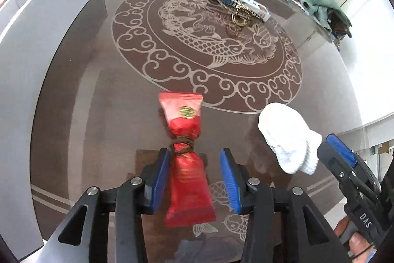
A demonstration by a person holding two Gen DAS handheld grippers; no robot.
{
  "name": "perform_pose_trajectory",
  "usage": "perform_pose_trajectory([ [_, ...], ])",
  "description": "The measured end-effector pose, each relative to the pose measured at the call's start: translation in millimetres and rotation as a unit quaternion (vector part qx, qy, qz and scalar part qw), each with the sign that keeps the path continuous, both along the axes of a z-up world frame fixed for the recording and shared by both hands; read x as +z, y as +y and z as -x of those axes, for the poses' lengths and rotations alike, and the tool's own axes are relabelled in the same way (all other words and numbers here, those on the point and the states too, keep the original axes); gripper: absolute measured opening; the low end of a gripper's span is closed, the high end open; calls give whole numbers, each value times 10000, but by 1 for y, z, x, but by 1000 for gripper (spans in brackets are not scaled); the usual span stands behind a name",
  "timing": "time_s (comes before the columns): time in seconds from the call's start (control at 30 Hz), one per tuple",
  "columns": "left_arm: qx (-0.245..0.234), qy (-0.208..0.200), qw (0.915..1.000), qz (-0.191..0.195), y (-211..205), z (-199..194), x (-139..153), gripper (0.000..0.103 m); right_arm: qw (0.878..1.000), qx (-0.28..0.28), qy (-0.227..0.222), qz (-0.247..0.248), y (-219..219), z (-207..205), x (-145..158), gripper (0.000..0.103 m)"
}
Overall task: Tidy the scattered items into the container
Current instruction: 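Lift the red packet with the left tool while the right tool grasps the white glove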
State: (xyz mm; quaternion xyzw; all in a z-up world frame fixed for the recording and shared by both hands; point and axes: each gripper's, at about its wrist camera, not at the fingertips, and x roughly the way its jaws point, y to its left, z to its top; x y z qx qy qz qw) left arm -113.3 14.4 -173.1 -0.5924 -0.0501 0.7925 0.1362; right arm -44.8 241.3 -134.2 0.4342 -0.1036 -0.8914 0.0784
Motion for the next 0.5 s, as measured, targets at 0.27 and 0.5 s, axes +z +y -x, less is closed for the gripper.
perform_pose_trajectory([
  [0.27,11,-63,9998,-197,-18,-7,3,45,9943,952,386,-297,-5,-9,9,63],
  [0.5,-53,-88,9999,-83,-9,-2,0,45,9791,1967,36,-507,-17,27,-3,63],
])
